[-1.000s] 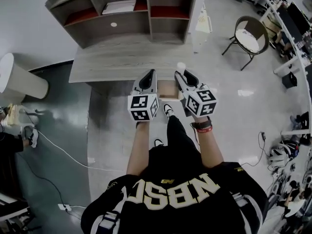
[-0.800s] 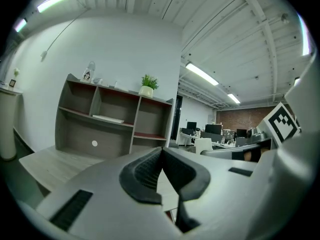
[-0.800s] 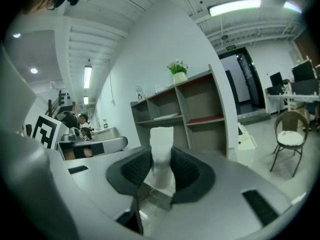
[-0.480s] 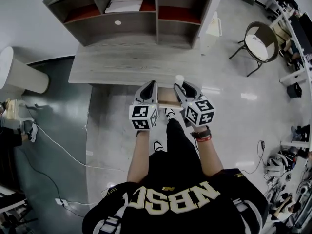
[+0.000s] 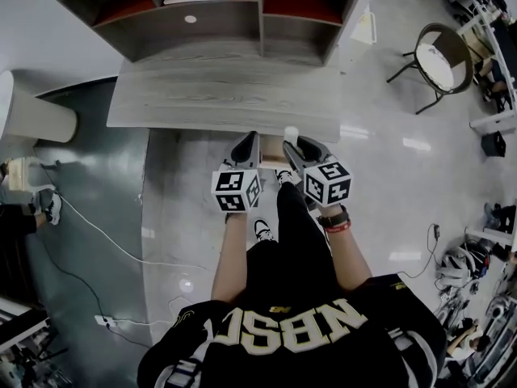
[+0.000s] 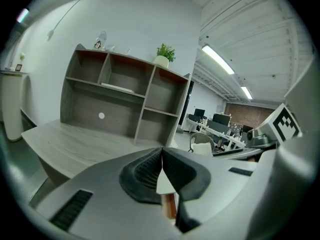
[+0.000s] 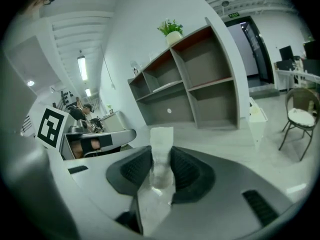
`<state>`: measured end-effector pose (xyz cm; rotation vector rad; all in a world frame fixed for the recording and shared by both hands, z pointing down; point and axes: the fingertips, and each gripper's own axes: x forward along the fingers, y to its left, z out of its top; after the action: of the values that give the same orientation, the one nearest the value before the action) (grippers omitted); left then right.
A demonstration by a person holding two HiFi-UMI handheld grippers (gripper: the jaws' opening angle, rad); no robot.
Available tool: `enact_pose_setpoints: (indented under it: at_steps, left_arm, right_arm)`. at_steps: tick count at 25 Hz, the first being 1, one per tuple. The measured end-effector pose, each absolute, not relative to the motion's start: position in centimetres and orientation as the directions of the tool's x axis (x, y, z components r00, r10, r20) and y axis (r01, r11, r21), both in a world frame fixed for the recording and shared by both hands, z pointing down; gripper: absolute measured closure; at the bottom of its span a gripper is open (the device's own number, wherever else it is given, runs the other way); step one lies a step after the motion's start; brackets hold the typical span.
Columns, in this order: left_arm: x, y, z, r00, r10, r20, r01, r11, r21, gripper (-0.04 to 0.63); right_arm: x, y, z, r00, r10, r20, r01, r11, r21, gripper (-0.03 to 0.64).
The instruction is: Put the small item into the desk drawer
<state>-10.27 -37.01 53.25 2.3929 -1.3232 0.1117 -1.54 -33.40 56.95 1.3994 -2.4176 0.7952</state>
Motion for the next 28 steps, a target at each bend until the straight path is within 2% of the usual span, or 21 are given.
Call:
enact_pose_setpoints:
  at_steps: [7, 28]
  left_arm:
    - [-10.3, -36.4, 57.4, 0.531, -0.776, 0.341, -0.845, -0.456, 0.278, 0.580]
    - [-9.1, -34.6, 68.7, 0.519, -0.675, 0.524, -0.853, -0.371, 0.367, 0.580]
  right_arm:
    - [-2.0, -32.5, 61.4, -0.531, -0.667, 0.523, -0.845, 0.367, -0.390, 0.491]
    - [-0.5, -32.2, 72.3, -0.525, -0.552, 0.648, -0.847, 0.261, -0.464, 0.491]
